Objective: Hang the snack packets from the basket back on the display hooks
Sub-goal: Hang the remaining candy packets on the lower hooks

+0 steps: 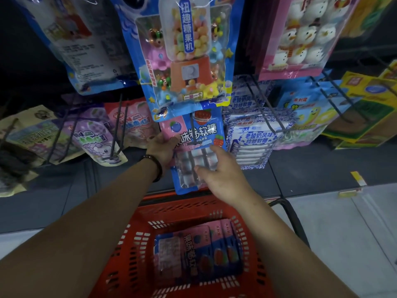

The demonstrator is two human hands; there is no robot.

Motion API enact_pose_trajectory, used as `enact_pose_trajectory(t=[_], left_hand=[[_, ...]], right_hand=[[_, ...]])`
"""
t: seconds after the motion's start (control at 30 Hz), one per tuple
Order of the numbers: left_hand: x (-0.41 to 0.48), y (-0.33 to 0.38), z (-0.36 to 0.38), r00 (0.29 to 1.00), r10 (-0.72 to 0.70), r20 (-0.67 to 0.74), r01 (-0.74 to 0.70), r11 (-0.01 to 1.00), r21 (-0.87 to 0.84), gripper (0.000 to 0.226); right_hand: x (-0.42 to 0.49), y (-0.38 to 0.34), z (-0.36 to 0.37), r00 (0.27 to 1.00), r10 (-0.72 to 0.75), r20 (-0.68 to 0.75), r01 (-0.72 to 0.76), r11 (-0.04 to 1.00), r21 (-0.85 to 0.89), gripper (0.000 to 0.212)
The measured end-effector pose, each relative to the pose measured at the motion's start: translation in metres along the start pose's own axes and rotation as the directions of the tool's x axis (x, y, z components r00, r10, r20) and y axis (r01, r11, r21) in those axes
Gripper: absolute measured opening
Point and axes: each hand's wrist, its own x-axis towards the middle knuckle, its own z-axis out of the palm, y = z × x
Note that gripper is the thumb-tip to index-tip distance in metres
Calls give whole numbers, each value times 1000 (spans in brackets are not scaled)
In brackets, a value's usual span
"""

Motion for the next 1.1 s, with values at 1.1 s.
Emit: enact_pose_trajectory(t=[1.1], left_hand=[[30, -52, -21, 986, -93, -139, 152, 848, 508, 39]], right_hand=[[20, 48, 32, 998, -44, -34, 41, 995, -96, 31]])
